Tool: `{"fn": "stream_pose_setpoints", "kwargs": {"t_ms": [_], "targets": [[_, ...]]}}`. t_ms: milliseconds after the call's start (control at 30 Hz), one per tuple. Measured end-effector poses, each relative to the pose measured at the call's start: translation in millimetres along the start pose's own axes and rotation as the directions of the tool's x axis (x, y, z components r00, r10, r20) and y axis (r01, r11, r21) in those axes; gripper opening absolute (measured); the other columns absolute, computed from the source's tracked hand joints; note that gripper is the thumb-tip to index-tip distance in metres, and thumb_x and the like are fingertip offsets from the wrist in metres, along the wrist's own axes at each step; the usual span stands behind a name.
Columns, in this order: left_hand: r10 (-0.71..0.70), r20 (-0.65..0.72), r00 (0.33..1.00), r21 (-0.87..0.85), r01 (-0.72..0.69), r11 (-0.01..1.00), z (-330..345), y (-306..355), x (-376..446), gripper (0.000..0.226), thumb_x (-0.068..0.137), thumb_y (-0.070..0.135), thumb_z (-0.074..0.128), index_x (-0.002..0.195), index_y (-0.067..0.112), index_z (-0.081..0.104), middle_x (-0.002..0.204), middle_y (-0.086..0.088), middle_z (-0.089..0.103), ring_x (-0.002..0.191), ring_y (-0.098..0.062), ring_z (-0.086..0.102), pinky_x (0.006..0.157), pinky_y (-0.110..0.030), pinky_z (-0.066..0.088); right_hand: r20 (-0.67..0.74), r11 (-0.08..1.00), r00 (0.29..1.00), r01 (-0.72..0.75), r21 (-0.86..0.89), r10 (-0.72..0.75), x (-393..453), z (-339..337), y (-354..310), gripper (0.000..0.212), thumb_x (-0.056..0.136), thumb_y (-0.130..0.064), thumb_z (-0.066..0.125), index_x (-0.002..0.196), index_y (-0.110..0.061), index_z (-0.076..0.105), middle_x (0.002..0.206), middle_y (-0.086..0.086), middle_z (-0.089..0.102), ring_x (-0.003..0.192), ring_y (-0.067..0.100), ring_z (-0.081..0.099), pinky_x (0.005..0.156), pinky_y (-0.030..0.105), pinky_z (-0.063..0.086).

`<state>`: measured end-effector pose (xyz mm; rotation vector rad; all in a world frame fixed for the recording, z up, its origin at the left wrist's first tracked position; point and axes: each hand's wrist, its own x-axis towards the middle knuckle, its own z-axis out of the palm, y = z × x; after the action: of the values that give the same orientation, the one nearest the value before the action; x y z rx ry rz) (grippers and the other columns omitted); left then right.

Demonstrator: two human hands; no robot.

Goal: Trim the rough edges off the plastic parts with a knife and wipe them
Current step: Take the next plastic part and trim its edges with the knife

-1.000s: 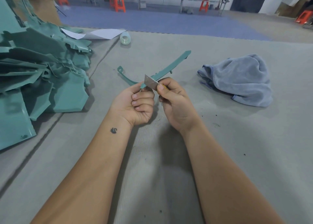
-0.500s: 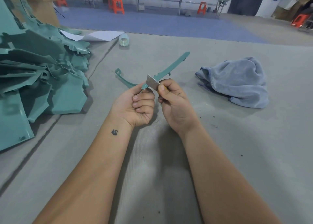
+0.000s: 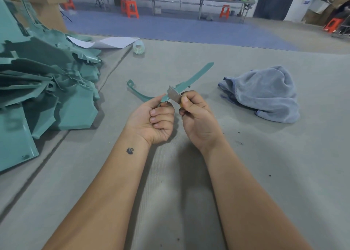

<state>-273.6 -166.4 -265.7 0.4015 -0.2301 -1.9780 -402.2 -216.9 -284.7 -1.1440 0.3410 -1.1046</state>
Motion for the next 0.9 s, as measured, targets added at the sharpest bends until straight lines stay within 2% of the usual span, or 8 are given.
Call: {"fn": "stream_pose_setpoints", "kwargs": {"t_ms": [233,333,367,433,567,700,800,900], "targets": [[0.028,0.006,1.0,-0.092,-0.028,0.995,1,-4,2,0.03,0.089,0.024,0.045,0.062,0.011,0.047,0.037,0.003,0.033,0.036,-0.001,0.017,0.034,-0.014,0.01,-0.018,0.999,0.999,0.046,0.024,-0.045,3,-1,5,0.016,0.089,-0.013,0.053,0.078,-0.02,0.062,0.084,-0.002,0.057,0.068,0.004,0.043,0.068,0.016,0.038],[0.043,0.027,0.999,-0.171,-0.038,0.984,-2,-5,2,0.031,0.087,0.017,0.039,0.059,0.007,0.048,0.041,0.004,0.027,0.036,-0.006,0.021,0.038,-0.013,0.01,-0.281,0.98,0.957,0.12,0.158,-0.072,8,-8,0,0.024,0.097,-0.008,0.046,0.079,-0.022,0.051,0.066,-0.015,0.052,0.058,0.003,0.039,0.063,0.018,0.032],[0.055,0.02,0.998,-0.196,-0.05,0.979,-4,-3,0,0.032,0.087,0.016,0.038,0.058,0.007,0.047,0.043,0.006,0.026,0.036,-0.007,0.021,0.039,-0.012,0.009,-0.389,0.956,0.92,0.154,0.248,-0.048,10,-16,-5,0.026,0.101,-0.008,0.044,0.079,-0.022,0.047,0.064,-0.015,0.048,0.058,0.004,0.037,0.063,0.019,0.03],[0.086,0.015,0.996,-0.212,-0.081,0.974,-7,-2,-2,0.033,0.088,0.016,0.037,0.057,0.007,0.047,0.044,0.009,0.026,0.035,-0.006,0.021,0.039,-0.012,0.009,-0.468,0.907,0.884,0.192,0.374,0.005,11,-31,-17,0.025,0.103,-0.013,0.043,0.08,-0.021,0.047,0.07,-0.01,0.045,0.061,0.008,0.038,0.066,0.019,0.03],[0.12,0.014,0.993,-0.159,-0.116,0.98,-4,-5,2,0.034,0.09,0.02,0.04,0.058,0.009,0.047,0.039,0.003,0.031,0.036,-0.004,0.02,0.036,-0.014,0.014,-0.308,0.92,0.952,0.117,0.373,0.004,8,-23,-17,0.012,0.098,-0.018,0.047,0.086,-0.019,0.049,0.073,-0.004,0.05,0.061,0.01,0.042,0.065,0.023,0.032],[0.128,0.02,0.992,-0.184,-0.122,0.975,-4,-4,3,0.034,0.091,0.021,0.041,0.059,0.009,0.047,0.039,0.003,0.031,0.036,-0.004,0.02,0.036,-0.012,0.011,-0.021,0.981,0.996,-0.078,0.176,0.083,5,-7,-13,0.014,0.083,-0.017,0.053,0.072,-0.022,0.06,0.074,-0.005,0.057,0.062,0.008,0.044,0.06,0.022,0.033],[0.129,0.011,0.992,-0.19,-0.125,0.974,-4,-4,2,0.033,0.089,0.019,0.041,0.058,0.01,0.047,0.037,0.002,0.035,0.036,-0.003,0.02,0.036,-0.014,0.013,0.044,0.995,0.994,-0.095,-0.042,0.097,2,-1,-9,0.019,0.083,-0.016,0.055,0.068,-0.023,0.063,0.077,0.0,0.055,0.063,0.007,0.04,0.06,0.021,0.033],[0.11,0.014,0.994,-0.176,-0.106,0.979,-4,-4,3,0.033,0.088,0.018,0.041,0.056,0.011,0.045,0.036,0.001,0.038,0.036,-0.002,0.018,0.034,-0.016,0.015,0.049,0.993,0.997,-0.059,-0.098,0.065,1,3,-5,0.01,0.085,-0.016,0.056,0.076,-0.018,0.061,0.079,0.006,0.048,0.067,0.009,0.037,0.062,0.019,0.033]]}}
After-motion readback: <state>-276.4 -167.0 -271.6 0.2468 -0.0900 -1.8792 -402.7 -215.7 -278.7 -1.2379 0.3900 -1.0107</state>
